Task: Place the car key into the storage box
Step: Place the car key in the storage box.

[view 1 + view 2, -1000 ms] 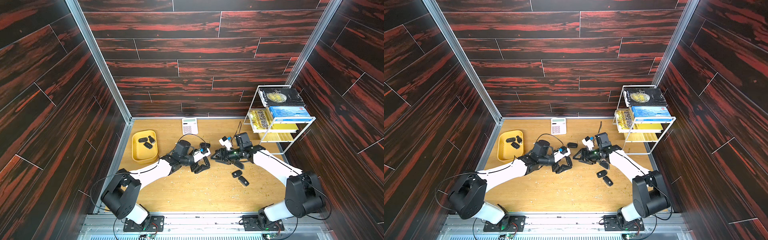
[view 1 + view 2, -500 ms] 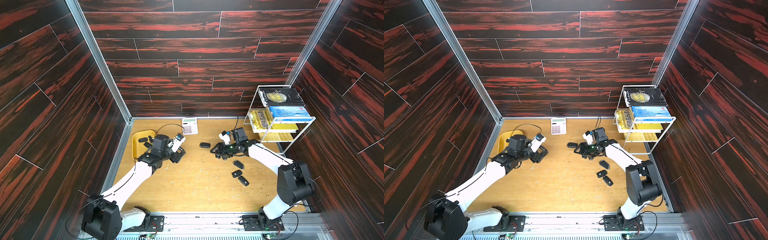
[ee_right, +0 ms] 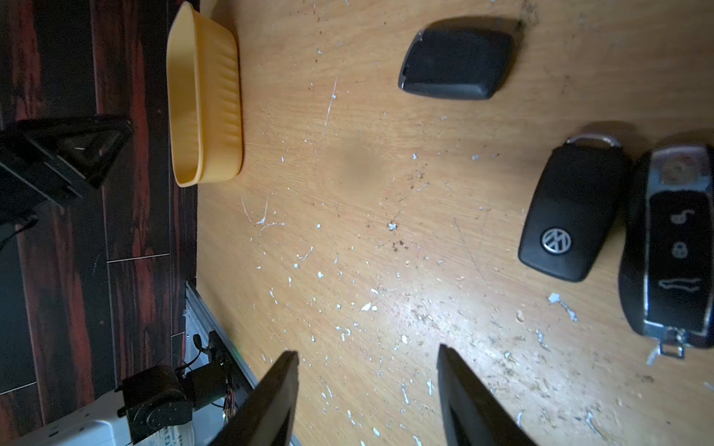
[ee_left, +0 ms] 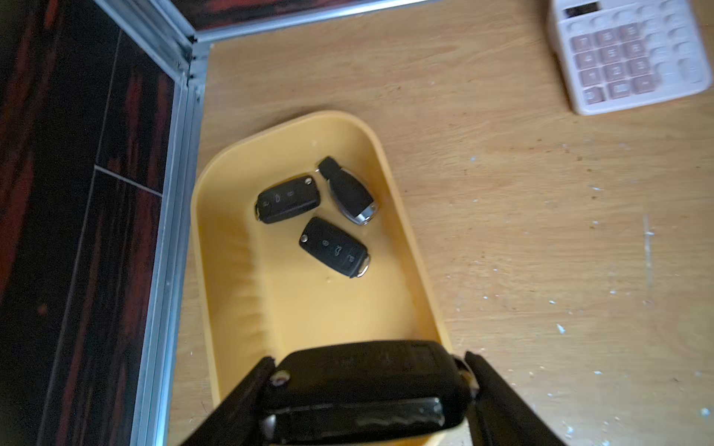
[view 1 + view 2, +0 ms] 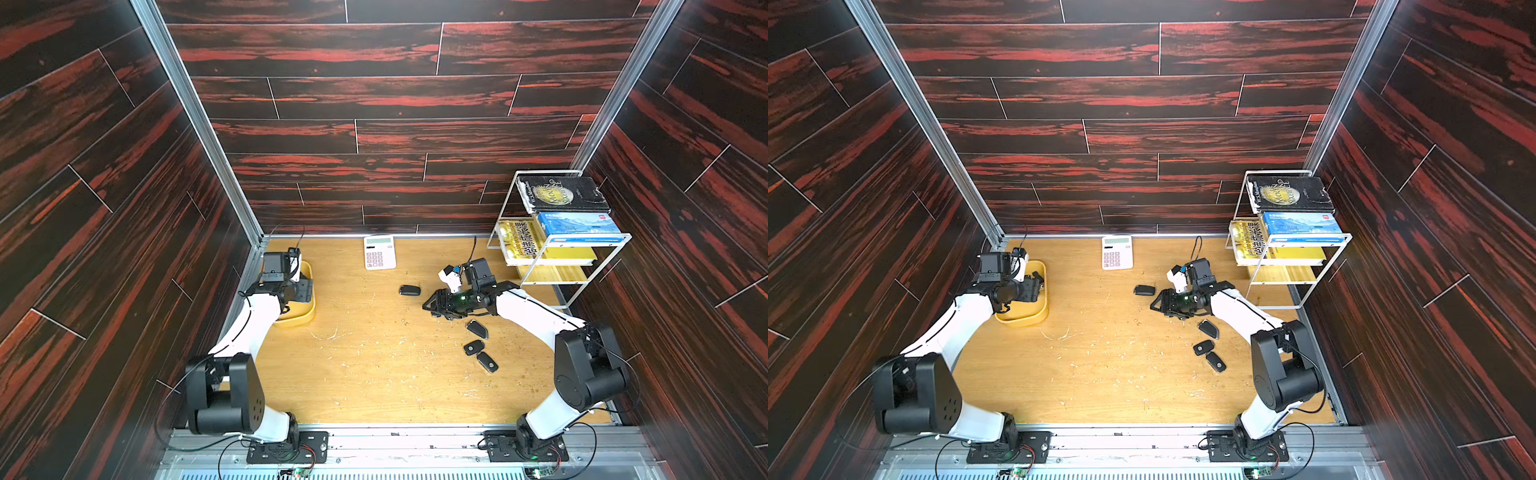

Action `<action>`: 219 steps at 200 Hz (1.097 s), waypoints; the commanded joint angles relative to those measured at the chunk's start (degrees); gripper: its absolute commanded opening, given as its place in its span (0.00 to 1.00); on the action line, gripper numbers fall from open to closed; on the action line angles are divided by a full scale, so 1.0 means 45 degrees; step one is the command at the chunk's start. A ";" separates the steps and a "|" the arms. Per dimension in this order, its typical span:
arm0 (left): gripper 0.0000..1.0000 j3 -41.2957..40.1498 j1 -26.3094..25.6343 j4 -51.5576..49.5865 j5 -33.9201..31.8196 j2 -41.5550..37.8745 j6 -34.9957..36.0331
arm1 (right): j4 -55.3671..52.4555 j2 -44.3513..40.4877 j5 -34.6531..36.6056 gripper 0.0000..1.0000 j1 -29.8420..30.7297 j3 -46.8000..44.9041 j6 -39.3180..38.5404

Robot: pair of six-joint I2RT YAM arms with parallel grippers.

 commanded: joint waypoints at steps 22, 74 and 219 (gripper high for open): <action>0.12 0.1262 0.0616 -0.0722 -0.0412 0.1726 -0.0409 | 0.0233 -0.0481 -0.0307 0.62 -0.0055 -0.0800 -0.0228; 0.10 0.2176 0.1546 -0.1096 -0.0053 0.3142 -0.1755 | 0.0455 -0.0596 -0.0507 0.61 -0.0055 -0.1006 -0.0208; 0.22 0.3990 0.1822 -0.3482 -0.0148 0.5365 -0.1698 | 0.1322 -0.1030 -0.0708 0.61 -0.0055 -0.2251 -0.0122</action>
